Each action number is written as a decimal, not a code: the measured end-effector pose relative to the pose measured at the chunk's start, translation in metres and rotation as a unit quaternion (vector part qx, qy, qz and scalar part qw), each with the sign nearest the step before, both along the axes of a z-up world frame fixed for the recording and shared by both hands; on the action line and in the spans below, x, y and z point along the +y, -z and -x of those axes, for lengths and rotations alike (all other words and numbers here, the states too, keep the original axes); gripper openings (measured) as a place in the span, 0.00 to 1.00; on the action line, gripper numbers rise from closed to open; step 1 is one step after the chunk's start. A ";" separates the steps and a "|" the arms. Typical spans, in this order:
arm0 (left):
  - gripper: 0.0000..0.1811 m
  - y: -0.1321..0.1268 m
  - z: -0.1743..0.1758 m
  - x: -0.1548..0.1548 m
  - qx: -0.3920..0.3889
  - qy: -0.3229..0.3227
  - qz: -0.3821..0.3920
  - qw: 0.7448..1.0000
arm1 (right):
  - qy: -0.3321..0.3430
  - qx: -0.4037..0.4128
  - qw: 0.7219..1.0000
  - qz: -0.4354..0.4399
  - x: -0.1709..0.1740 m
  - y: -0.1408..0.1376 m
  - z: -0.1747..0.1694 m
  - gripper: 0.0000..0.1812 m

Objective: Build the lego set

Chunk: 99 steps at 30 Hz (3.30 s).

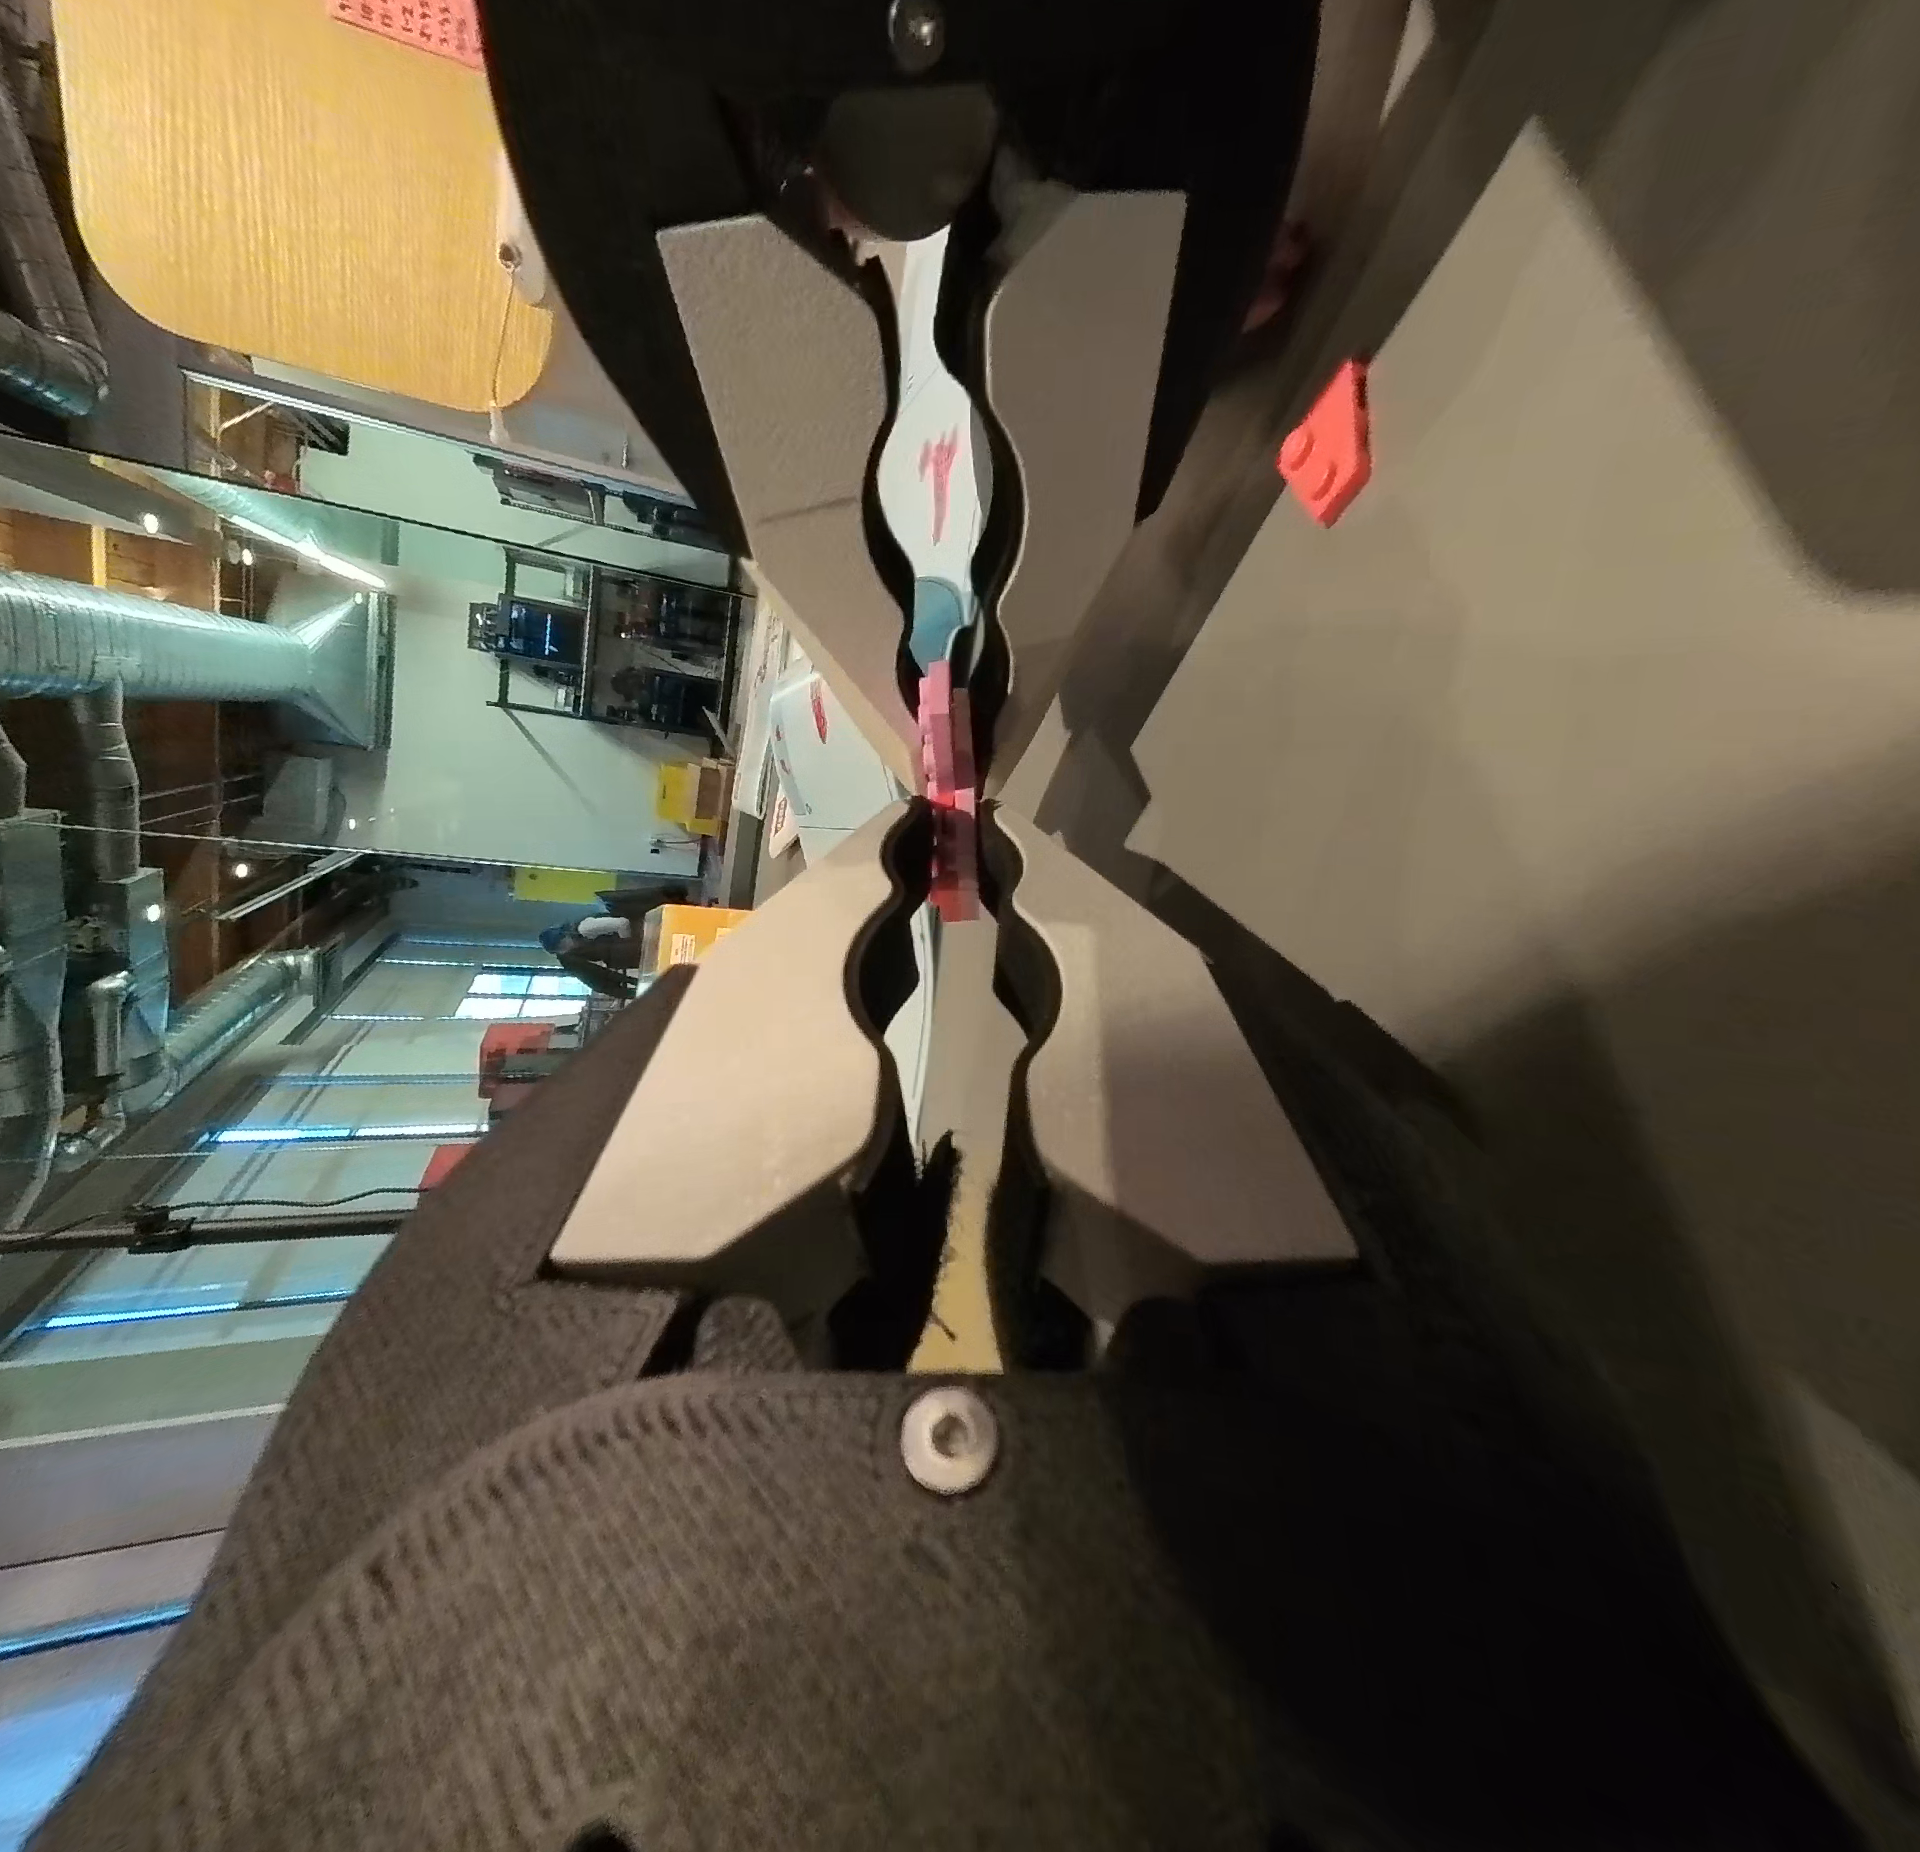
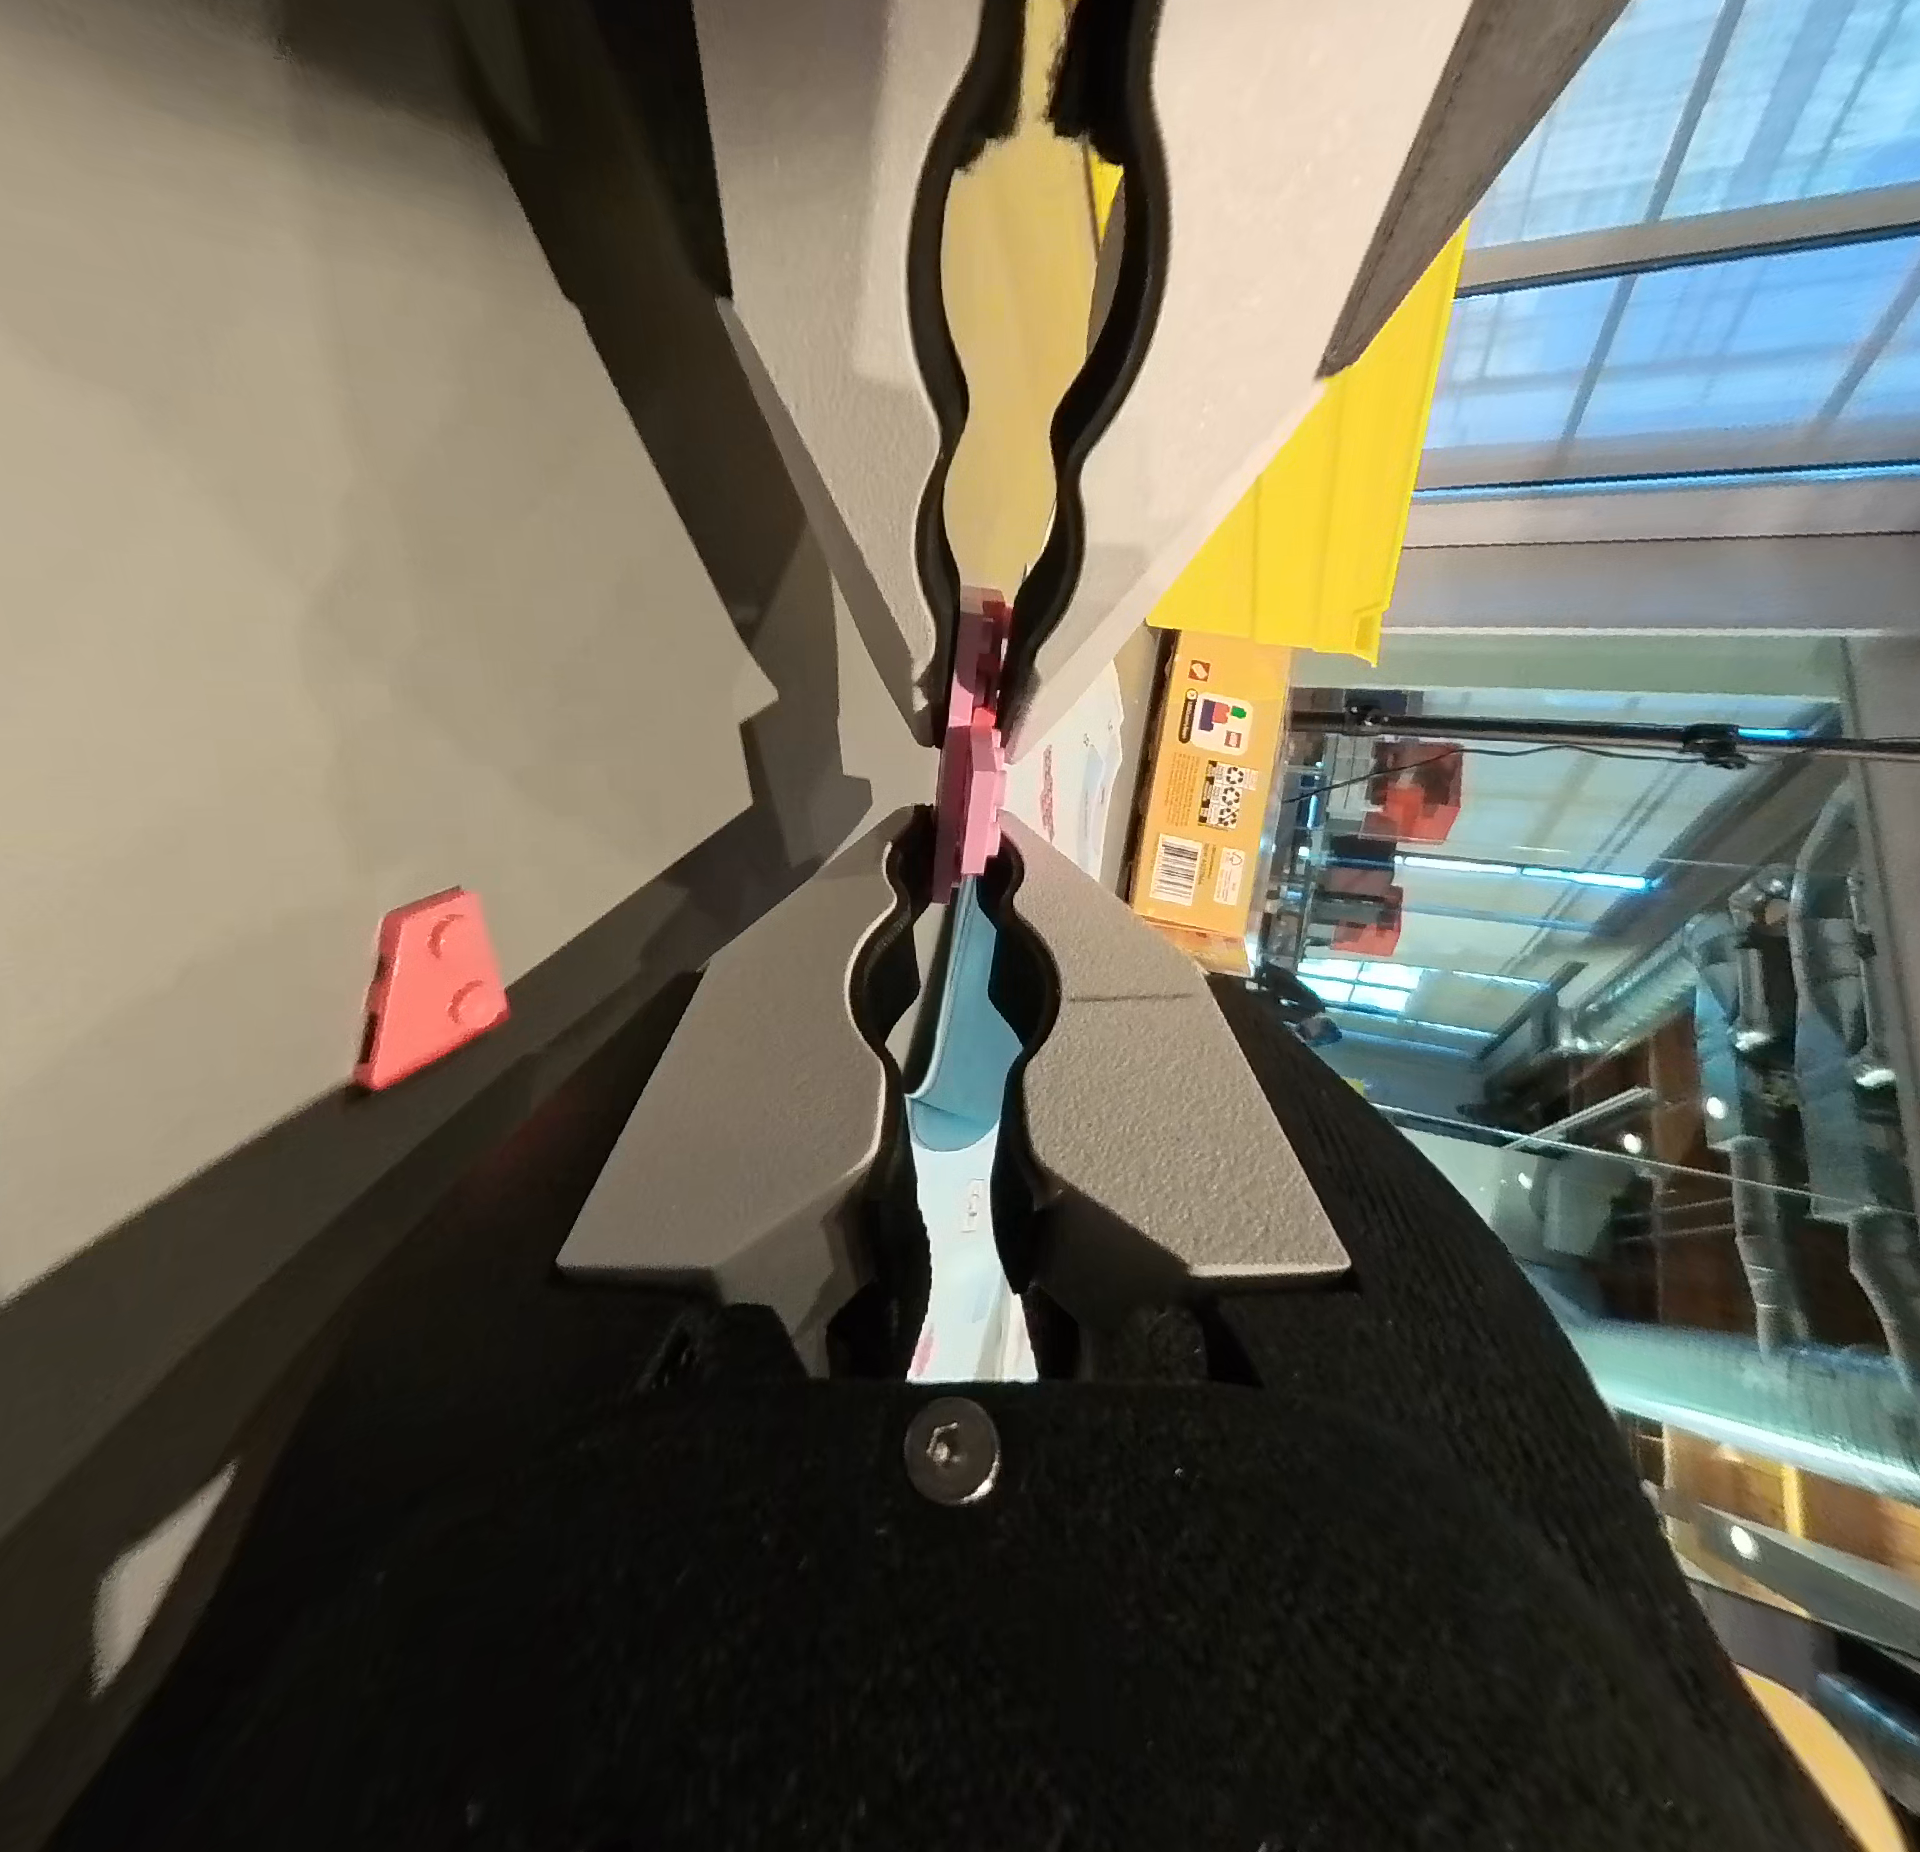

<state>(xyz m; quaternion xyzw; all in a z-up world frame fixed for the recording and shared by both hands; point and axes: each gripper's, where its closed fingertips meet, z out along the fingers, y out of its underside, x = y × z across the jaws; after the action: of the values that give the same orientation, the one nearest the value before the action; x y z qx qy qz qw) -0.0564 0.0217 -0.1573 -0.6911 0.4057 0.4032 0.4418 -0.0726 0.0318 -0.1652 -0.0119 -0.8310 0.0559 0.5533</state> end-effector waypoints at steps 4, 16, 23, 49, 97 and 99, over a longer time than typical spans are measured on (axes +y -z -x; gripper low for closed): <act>0.04 -0.002 0.001 -0.001 0.001 -0.002 -0.005 1.000 | -0.004 0.017 0.999 0.032 -0.002 -0.003 0.001 0.04; 0.04 0.002 0.027 -0.004 0.015 -0.040 0.015 0.999 | 0.143 0.130 0.954 0.228 0.081 -0.048 -0.060 0.22; 0.04 0.021 0.026 0.000 0.009 -0.040 0.069 0.997 | 0.206 0.165 0.931 0.252 0.117 -0.049 -0.084 0.20; 0.44 -0.095 0.050 -0.014 -0.512 0.001 -0.252 0.821 | 0.226 0.308 0.786 0.486 0.197 -0.100 -0.097 0.23; 0.31 -0.031 0.265 -0.110 -0.608 -0.357 0.261 0.659 | 0.290 0.341 0.748 0.490 0.256 -0.096 -0.123 0.15; 0.29 -0.019 0.267 -0.122 -0.597 -0.386 0.294 0.639 | 0.289 0.332 0.753 0.488 0.253 -0.094 -0.120 0.15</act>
<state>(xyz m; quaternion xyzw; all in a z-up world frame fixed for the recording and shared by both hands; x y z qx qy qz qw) -0.3232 -0.1005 -0.1380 -0.9687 -0.1530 -0.1036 0.1655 0.0476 0.2853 -0.0710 -0.5011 -0.4112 0.2919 0.7033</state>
